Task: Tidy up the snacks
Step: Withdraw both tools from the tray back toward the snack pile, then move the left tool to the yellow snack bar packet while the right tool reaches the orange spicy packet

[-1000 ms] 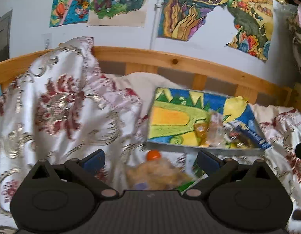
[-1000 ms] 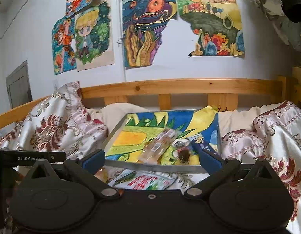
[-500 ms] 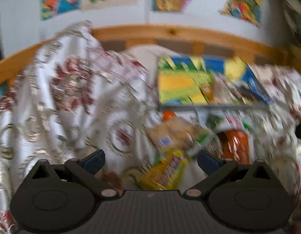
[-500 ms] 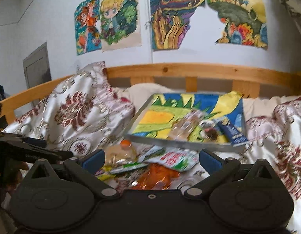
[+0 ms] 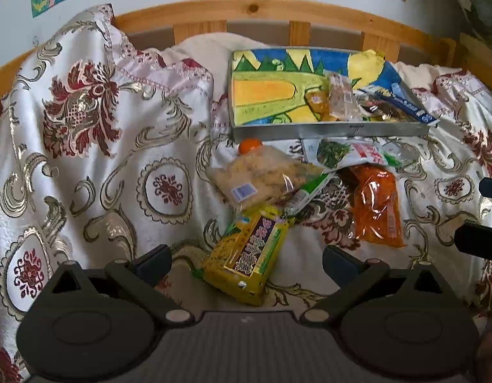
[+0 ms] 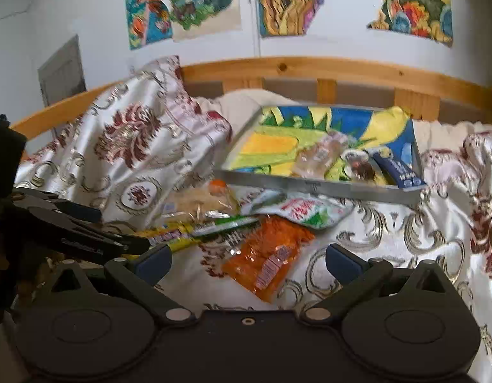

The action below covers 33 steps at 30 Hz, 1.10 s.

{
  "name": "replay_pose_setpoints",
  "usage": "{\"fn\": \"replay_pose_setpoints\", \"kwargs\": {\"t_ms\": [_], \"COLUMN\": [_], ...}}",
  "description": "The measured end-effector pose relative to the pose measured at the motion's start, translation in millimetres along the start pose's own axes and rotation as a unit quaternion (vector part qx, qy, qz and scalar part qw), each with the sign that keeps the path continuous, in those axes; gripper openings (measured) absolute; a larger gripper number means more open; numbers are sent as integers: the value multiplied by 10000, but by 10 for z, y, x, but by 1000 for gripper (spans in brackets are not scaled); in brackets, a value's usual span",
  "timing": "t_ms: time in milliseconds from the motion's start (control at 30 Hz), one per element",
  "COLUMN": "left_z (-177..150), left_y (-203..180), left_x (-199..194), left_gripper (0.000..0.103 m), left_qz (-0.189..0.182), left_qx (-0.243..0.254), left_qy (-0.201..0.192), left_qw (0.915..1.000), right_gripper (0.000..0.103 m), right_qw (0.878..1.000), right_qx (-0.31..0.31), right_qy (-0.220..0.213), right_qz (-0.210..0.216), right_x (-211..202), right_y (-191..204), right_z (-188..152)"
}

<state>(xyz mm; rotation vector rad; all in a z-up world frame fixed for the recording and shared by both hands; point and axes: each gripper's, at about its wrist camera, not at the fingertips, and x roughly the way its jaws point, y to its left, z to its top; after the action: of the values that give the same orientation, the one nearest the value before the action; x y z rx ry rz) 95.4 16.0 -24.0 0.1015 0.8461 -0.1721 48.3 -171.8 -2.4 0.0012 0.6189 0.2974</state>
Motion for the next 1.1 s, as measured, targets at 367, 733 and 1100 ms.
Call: {"fn": "replay_pose_setpoints", "kwargs": {"t_ms": [367, 733, 1100], "left_z": [17, 60, 120], "left_y": [-35, -8, 73], "left_x": [181, 339, 503], "left_gripper": [102, 102, 102], "left_qz": [4, -183, -447], "left_qx": [149, 174, 173], "left_qy": [229, 329, 399], "left_qw": [9996, 9991, 9981], "right_gripper": [102, 102, 102], "right_qw": [9975, 9945, 9908], "right_qx": [177, 375, 735], "right_qy": [612, 894, 963], "right_qz": [-296, -400, -596], "right_x": [272, 503, 770], "right_y": [-28, -73, -117], "right_z": [-80, -85, -30]}}
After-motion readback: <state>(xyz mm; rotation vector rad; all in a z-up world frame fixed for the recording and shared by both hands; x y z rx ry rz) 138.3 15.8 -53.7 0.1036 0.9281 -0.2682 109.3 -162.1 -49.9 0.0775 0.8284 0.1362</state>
